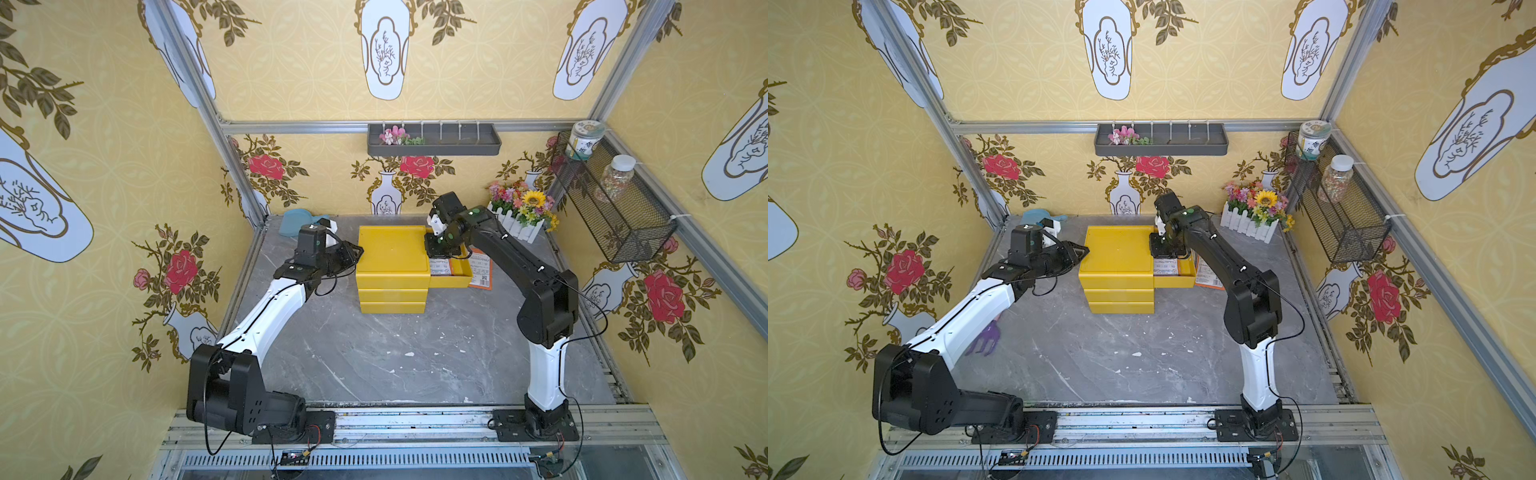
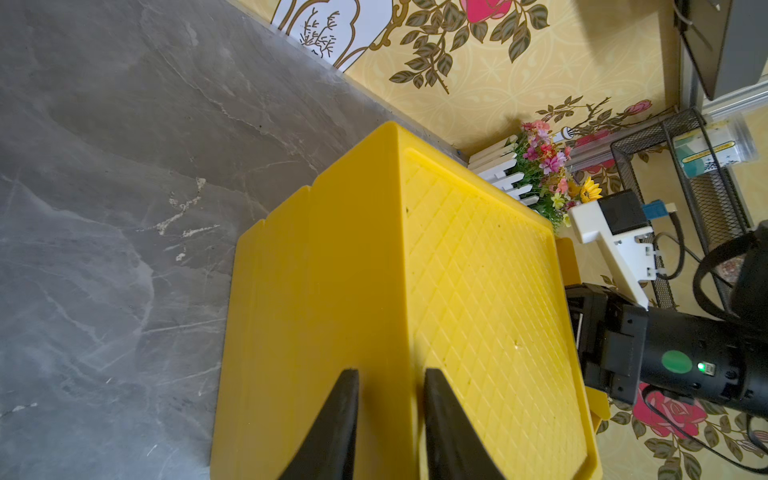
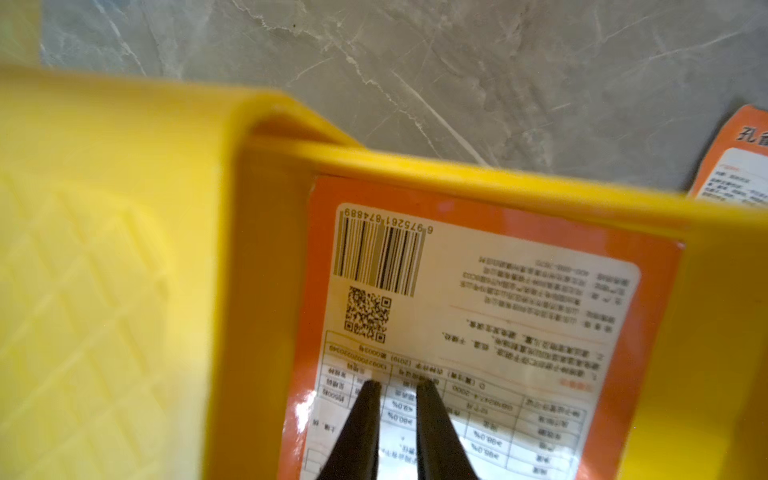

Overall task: Take the seed bags out of the drawer
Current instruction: Pick up the seed packet from the drawer.

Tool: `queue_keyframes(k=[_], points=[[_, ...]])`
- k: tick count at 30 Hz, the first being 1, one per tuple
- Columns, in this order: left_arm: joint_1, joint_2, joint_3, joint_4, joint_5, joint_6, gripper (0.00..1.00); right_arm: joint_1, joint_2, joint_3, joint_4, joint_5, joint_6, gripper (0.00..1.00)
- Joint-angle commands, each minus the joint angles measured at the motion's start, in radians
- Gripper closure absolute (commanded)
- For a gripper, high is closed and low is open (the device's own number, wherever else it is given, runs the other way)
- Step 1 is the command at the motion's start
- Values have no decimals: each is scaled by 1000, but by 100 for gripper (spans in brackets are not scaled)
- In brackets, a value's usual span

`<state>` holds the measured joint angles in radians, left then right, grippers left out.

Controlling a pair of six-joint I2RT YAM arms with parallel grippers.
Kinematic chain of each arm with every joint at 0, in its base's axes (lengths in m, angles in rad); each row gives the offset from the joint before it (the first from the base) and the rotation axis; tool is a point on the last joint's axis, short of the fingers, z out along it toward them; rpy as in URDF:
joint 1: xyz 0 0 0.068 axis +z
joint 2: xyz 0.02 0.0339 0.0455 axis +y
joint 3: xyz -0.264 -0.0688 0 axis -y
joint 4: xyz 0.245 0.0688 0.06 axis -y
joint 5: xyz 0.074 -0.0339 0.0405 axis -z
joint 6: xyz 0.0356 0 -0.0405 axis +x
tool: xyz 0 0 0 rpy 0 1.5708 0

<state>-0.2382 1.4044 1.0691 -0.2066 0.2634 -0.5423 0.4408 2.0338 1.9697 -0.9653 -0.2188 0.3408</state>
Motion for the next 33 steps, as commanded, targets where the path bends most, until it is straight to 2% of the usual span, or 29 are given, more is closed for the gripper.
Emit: queue_keyframes(k=[1,9,19,24,33], points=[[-1,15,-19,-201,-15,18,69,-10,-15,3,18,-74,31,76],[-1,23,-14,-200,-12,16,69,-24,-34,73,-83,40,6,66],[-1,29,-14,-200,-10,21,69,8,-11,45,-126,172,-11,66],[-1,26,-16,-198,-10,19,69,27,23,52,-117,143,-9,66],[-1,18,-23,-195,-10,15,69,11,25,34,-33,-28,56,67]])
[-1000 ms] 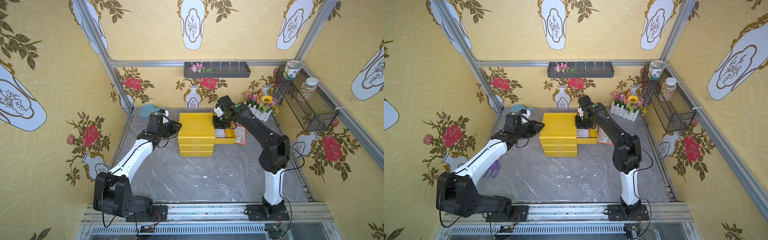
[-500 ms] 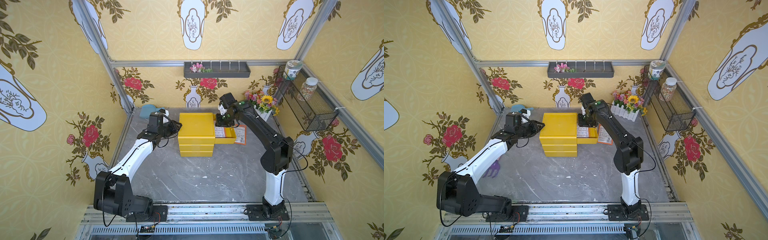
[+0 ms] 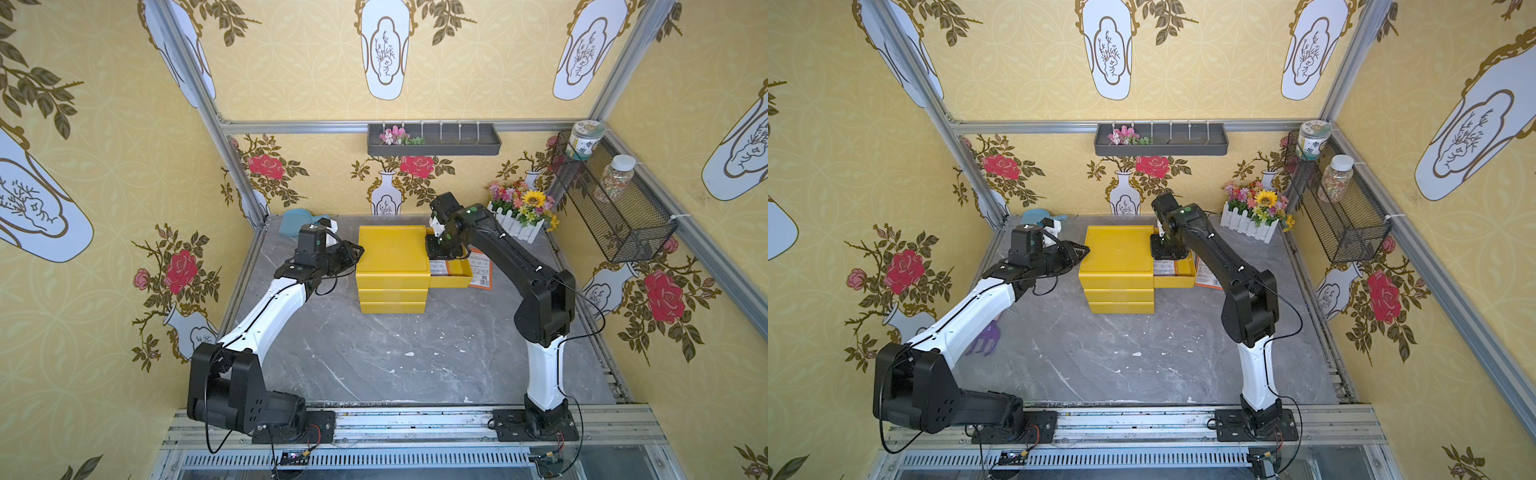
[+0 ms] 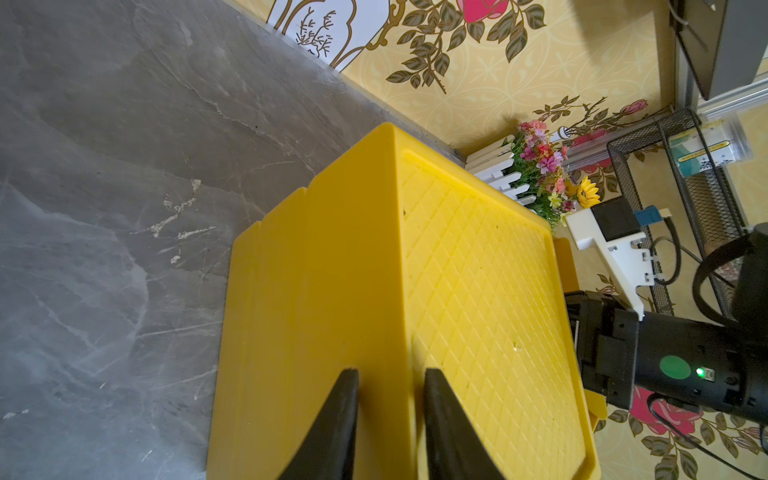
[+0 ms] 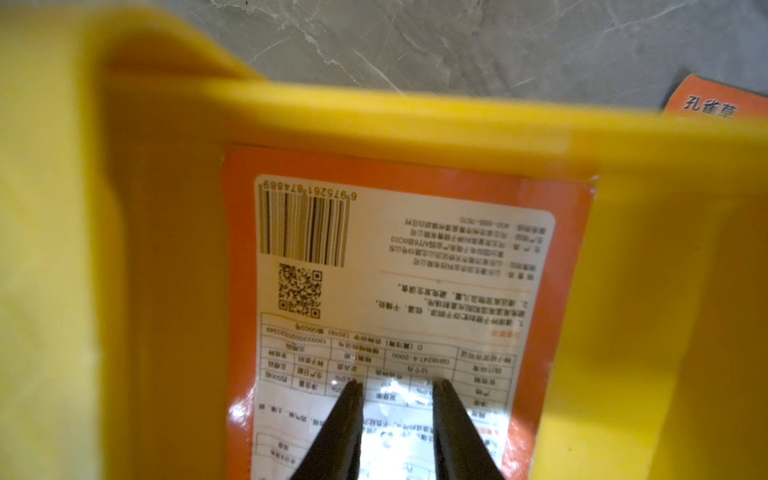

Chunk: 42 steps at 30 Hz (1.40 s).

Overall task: Take the seed bags out of the drawer
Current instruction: Pick up the seed packet from the drawer.

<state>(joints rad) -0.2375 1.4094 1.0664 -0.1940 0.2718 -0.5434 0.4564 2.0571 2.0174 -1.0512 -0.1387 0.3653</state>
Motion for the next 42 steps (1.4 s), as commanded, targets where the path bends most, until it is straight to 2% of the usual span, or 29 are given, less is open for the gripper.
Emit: queue_keyframes(k=[1,9,24,42], points=[[-2,14,-21,-207,-19,15,69,-12,-3,-20,64,-126,41,67],[-2,18,-20,-203,-14,17,69,-59,-51,-27,74,-156,57,66],[-2,28,-13,-200,-11,24,69,-29,-12,64,-80,83,3,49],[-2,33,0,-200,-6,32,69,-12,27,115,-114,136,12,40]])
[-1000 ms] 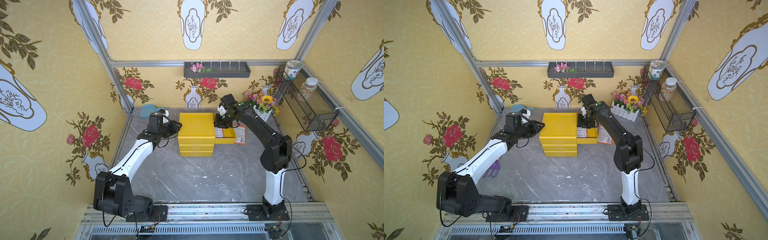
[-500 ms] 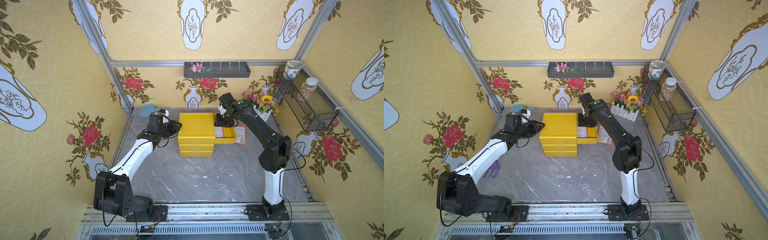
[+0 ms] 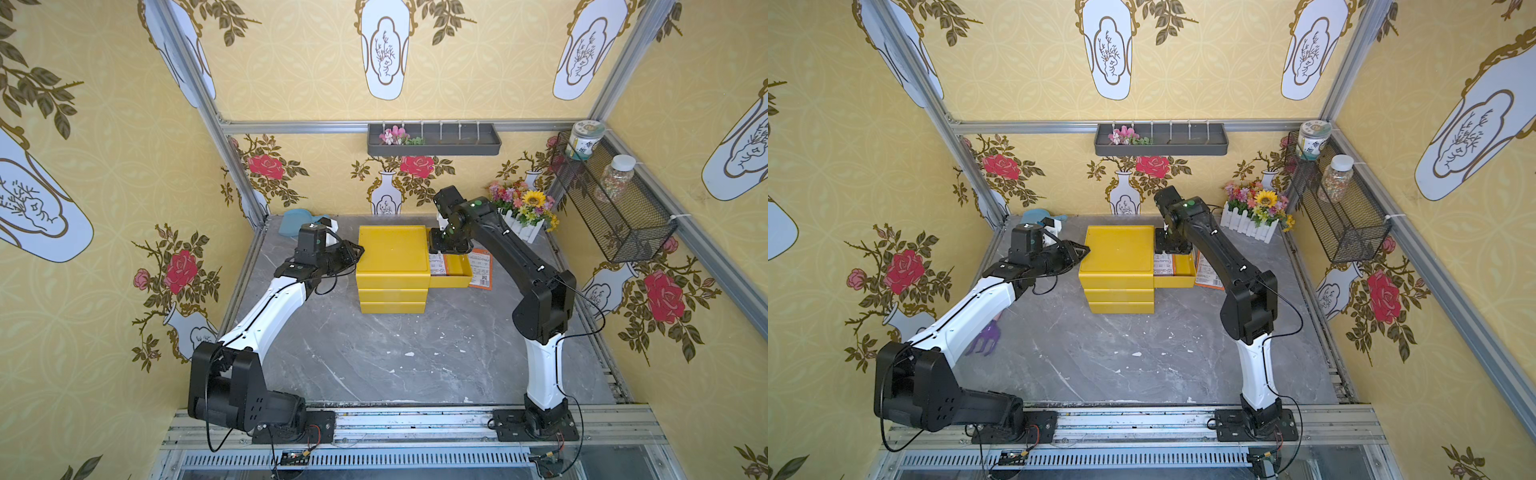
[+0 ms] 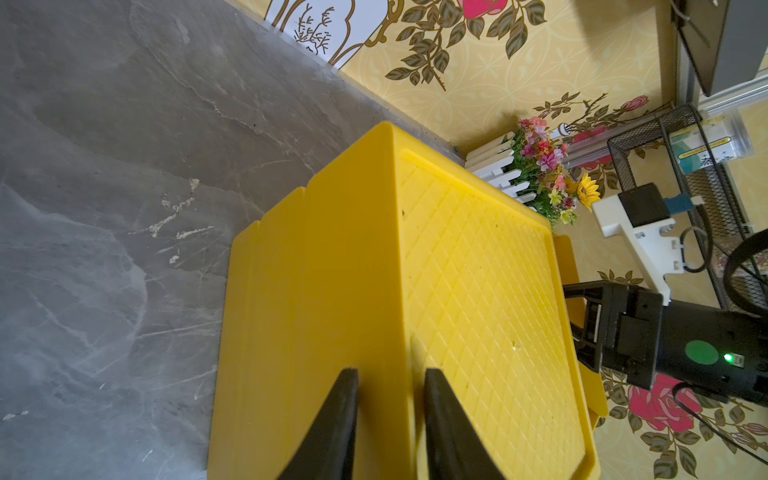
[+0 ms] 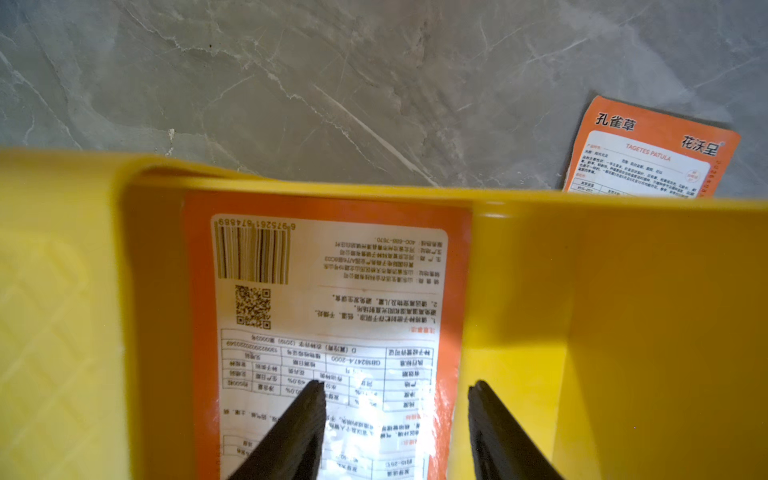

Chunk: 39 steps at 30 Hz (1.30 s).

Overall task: Take the seed bags out of the drawer
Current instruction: Pick up the seed packet from the drawer.

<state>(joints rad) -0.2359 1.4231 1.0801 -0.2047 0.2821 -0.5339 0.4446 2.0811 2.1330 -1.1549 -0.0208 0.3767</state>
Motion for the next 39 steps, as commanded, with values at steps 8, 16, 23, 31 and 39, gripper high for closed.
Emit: queue_keyframes(k=[8,16,23,31,39], points=[[-3,15,-18,-190,-15,25,69,0,5,-35,20,-15,25,38],[-3,6,-25,-191,-17,25,69,-10,-2,-86,70,-88,61,42],[-3,3,-29,-190,-18,24,68,-32,-18,-136,138,-174,116,54],[-3,1,-32,-191,-19,25,69,-36,-32,-148,175,-209,142,74],[-3,3,-31,-191,-18,27,69,-37,-48,-142,182,-222,150,90]])
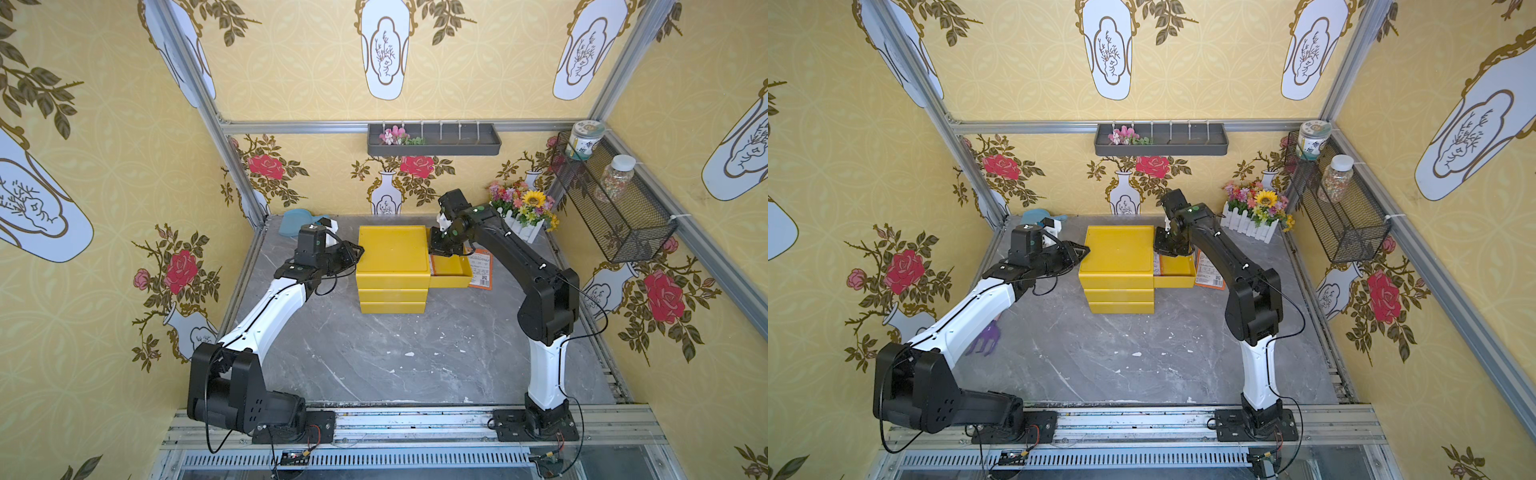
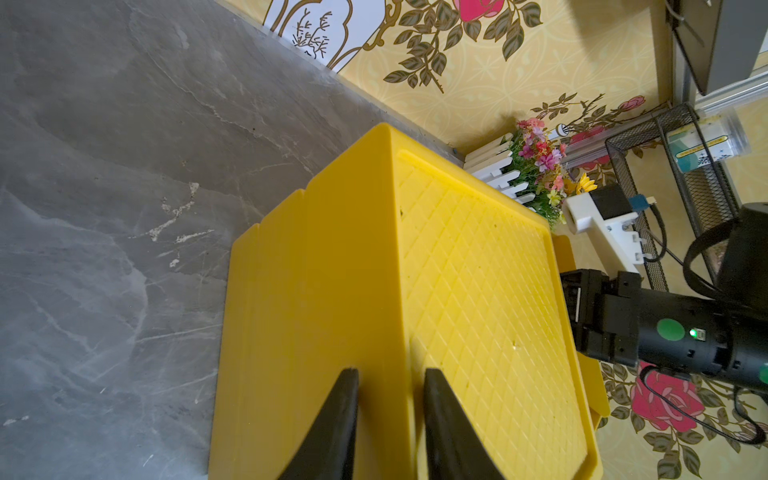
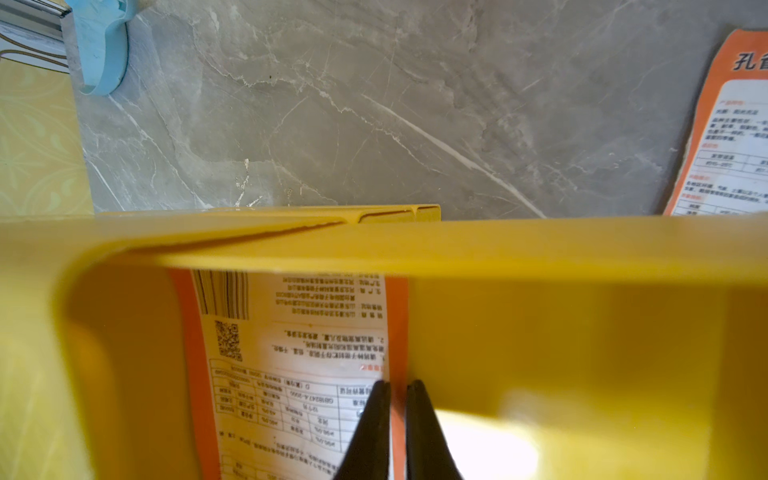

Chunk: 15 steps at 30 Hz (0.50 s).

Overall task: Take the seed bags out of the drawer
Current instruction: Pick up the seed packet from the drawer.

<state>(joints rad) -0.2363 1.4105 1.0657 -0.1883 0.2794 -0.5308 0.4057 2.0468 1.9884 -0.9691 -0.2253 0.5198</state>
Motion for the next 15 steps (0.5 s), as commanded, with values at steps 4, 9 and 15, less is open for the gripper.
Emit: queue_keyframes(k=[4,9,15], points=[[-3,19,-15,-207,-13,26,69,1,-20,3,0,-19,11,96],[-3,20,-14,-208,-13,28,69,-3,-33,20,-6,-17,13,100],[-3,21,-11,-207,-13,27,69,-12,-45,47,-39,10,-9,100]])
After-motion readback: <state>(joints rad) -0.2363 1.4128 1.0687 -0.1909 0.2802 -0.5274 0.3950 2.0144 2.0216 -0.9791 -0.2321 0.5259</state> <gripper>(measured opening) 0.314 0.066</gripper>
